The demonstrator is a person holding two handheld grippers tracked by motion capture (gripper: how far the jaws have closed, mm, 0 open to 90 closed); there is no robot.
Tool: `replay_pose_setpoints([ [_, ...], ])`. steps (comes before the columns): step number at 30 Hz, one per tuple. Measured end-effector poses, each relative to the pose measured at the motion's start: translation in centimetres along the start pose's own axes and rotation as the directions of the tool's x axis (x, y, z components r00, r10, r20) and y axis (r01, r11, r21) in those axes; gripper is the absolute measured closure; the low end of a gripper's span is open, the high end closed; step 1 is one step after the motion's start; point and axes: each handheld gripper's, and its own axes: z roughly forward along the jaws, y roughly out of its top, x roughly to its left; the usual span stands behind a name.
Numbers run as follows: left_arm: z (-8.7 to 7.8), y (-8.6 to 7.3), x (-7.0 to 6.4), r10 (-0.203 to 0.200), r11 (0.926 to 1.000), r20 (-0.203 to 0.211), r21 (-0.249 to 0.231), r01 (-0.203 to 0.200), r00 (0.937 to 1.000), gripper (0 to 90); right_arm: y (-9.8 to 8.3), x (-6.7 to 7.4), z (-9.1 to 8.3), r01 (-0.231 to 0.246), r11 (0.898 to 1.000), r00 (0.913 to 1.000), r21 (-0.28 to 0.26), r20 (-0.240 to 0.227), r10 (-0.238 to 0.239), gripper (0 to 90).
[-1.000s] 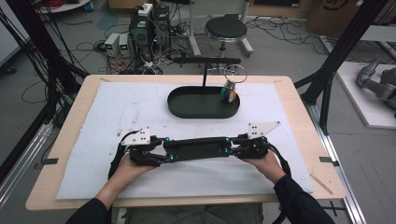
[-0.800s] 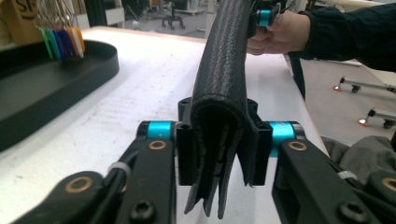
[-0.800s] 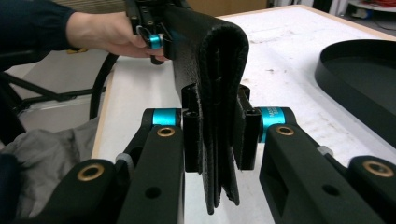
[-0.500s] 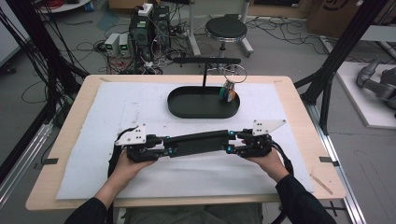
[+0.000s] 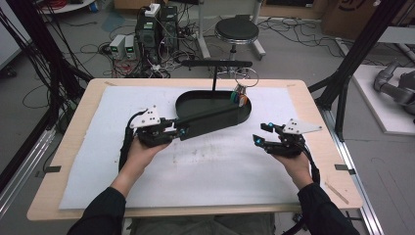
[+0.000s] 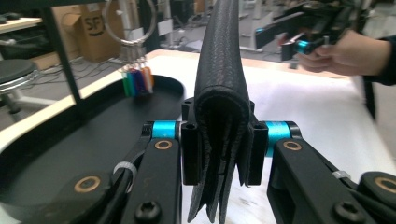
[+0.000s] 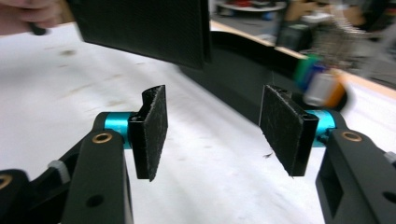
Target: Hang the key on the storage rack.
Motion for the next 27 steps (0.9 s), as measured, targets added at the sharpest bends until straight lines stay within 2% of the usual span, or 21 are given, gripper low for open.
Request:
replay_pose_setpoints([
  [3, 0.7, 0.5, 0.9, -0.027, 0.9995, -0.025, 0.013, 0.028, 0.9993, 74.3, -0.4, -0.2, 0.0, -0.008, 1.000, 0.9985, 0.001, 0.054, 0.008, 42.4],
  [6, 1.2, 1.0, 1.7, -0.025, 0.9987, -0.052, 0.044, 0.027, 0.9984, 74.3, -0.6, -0.3, 0.1, -0.021, 1.000, 0.9959, 0.011, 0.089, 0.020, 41.9],
  [9, 1.6, 1.5, 2.5, -0.005, 0.9978, -0.080, 0.066, 0.010, 0.9968, 74.3, -0.6, -0.4, -0.1, -0.034, 0.999, 0.9928, 0.001, 0.115, 0.034, 41.3],
  [11, 1.9, 1.8, 3.2, -0.009, 0.9968, -0.096, 0.079, 0.016, 0.9953, 74.4, -0.6, -0.5, -0.2, -0.042, 0.999, 0.9907, -0.009, 0.129, 0.043, 41.4],
  [18, 3.3, 2.6, 4.9, 0.012, 0.9953, -0.132, 0.097, 0.001, 0.9911, 74.3, -0.8, -0.8, -0.5, -0.075, 0.997, 0.9862, -0.020, 0.147, 0.077, 41.4],
  [22, 4.6, 2.4, 5.7, 0.021, 0.9955, -0.138, 0.094, -0.008, 0.9902, 74.4, -0.8, -0.9, -0.4, -0.062, 0.998, 0.9888, -0.012, 0.135, 0.063, 44.5],
  [27, 6.1, 1.6, 6.7, 0.003, 0.9934, -0.157, 0.113, 0.015, 0.9876, 74.3, -0.8, -1.0, -0.2, -0.065, 0.998, 0.9883, -0.009, 0.138, 0.065, 43.1],
])
